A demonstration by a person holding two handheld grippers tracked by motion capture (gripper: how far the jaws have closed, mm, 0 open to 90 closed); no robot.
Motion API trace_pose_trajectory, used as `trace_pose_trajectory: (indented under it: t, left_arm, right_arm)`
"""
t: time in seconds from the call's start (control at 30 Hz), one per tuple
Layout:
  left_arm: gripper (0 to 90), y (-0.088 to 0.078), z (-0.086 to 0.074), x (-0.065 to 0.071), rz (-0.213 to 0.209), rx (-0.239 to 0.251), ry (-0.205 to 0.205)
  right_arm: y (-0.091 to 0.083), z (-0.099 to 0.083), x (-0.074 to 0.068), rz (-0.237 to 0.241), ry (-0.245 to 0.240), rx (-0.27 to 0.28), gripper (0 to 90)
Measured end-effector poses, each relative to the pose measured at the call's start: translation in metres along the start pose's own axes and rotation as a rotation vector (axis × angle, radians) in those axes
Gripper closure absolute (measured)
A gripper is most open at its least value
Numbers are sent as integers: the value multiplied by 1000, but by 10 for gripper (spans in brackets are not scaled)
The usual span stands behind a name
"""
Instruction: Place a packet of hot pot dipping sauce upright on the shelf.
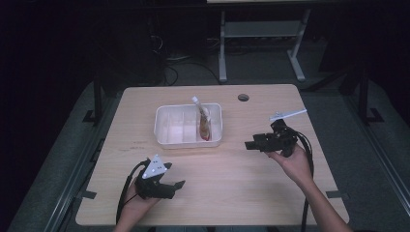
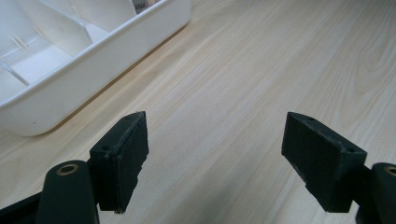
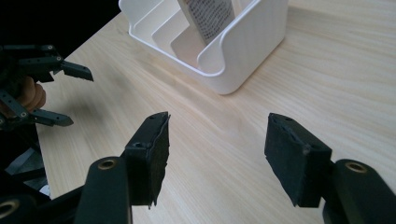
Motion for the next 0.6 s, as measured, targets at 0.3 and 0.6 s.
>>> trace_pose_trajectory:
  t: [0.3, 0.6]
  left_arm:
    - [225, 0, 0, 0, 2, 3, -3]
    - [225, -1, 0, -1, 4, 7, -8]
  right_arm:
    - [-6, -10, 6, -24, 0, -8, 377]
    - [-13, -20, 9, -35, -4, 5, 378]
Point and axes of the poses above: each handheld gripper's, and its own axes: y roughly forward along the jaws, z roughly out of its top, x roughly to its right, the point moved 3 cm from there along y, roughly forward along the jaws, and after that the axes turned 12 degrees about y, right-handed, at the moved point
